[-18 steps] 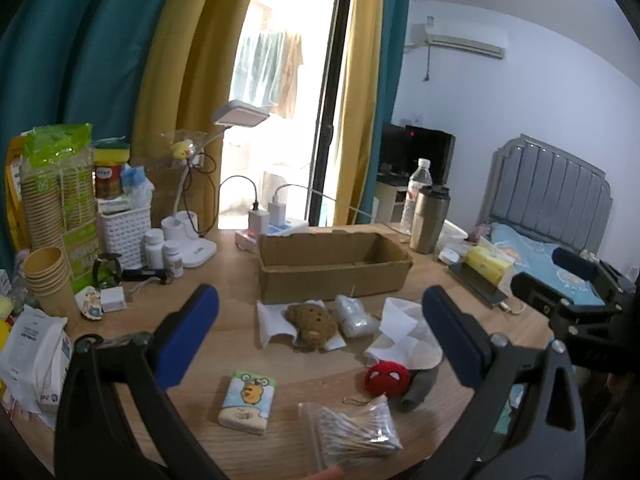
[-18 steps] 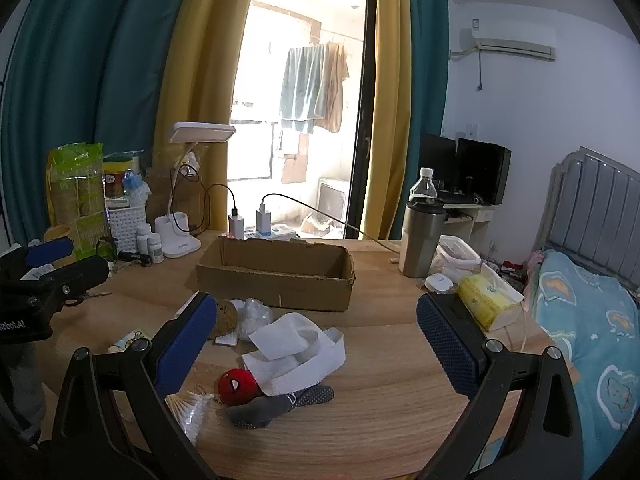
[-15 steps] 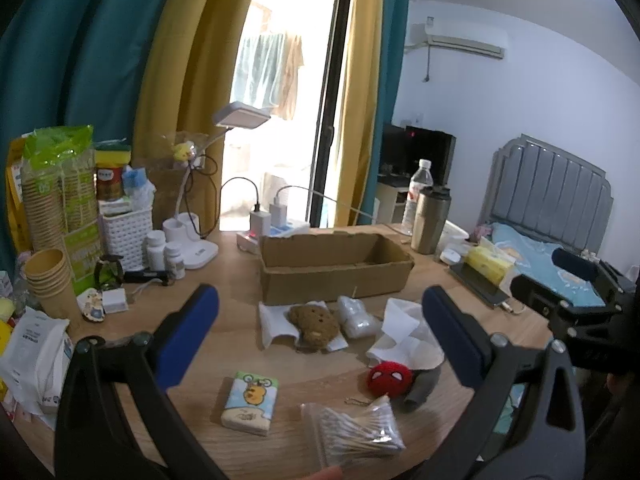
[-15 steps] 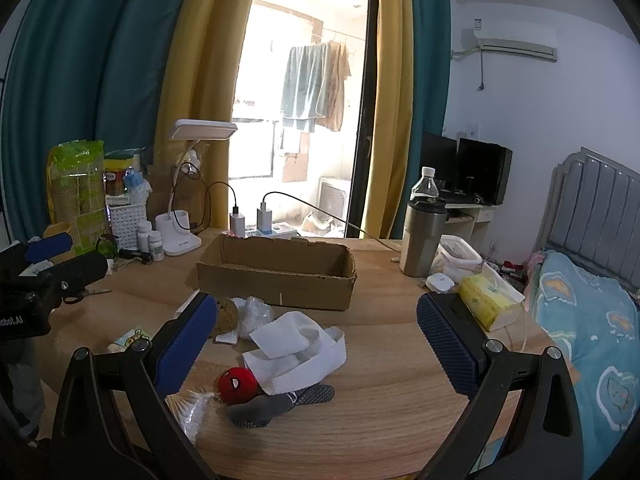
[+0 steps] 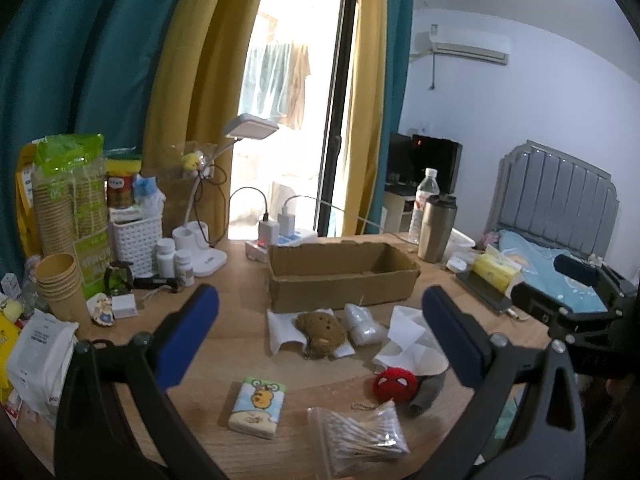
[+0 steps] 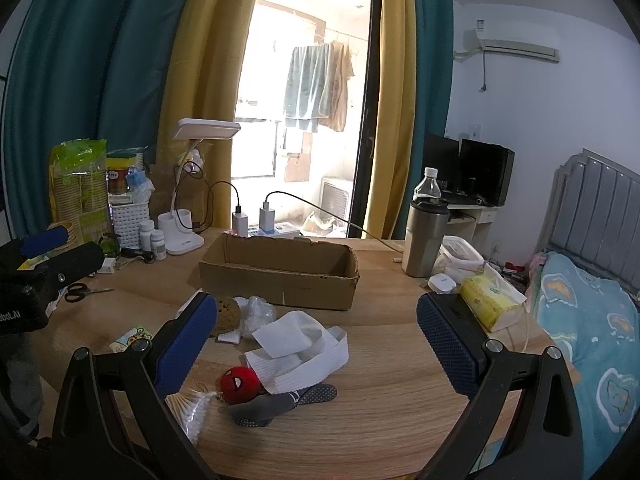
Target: Organize soft objects
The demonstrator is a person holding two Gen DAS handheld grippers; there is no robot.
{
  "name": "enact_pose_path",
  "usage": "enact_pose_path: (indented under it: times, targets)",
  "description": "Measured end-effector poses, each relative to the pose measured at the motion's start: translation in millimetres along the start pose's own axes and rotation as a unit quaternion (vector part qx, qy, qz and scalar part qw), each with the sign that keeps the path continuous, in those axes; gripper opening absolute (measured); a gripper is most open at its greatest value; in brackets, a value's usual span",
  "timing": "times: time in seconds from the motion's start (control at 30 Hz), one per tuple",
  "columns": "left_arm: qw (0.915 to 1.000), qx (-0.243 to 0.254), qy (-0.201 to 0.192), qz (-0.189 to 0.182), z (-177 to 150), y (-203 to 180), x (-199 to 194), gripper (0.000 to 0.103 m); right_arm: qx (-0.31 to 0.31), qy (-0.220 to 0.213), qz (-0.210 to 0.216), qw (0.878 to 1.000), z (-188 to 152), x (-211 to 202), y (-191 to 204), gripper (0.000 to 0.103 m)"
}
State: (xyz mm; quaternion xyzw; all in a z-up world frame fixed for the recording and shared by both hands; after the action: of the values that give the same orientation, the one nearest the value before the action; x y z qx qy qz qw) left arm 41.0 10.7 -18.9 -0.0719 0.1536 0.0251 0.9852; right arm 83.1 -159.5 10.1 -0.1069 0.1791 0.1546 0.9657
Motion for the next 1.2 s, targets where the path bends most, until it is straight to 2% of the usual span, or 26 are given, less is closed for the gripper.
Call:
enact_pose_path:
  times: [1.2]
  targets:
    - [1.0, 0.002, 0.003, -0.009, -5.0, -2.0, -2.2, 0.103, 0.003, 0.001, 0.006, 1.0, 0.3, -0.3, 2.3, 0.102]
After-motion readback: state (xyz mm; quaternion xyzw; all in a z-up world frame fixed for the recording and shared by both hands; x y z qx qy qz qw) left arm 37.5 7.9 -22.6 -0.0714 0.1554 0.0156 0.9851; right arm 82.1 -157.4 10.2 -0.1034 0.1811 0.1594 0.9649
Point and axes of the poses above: each gripper's, at about its wrist camera, not at the fingertips, and x roughly the way its jaws point, y to its left, z to its top, the point moved 5 cm from there along x, roughly the way its jaws point
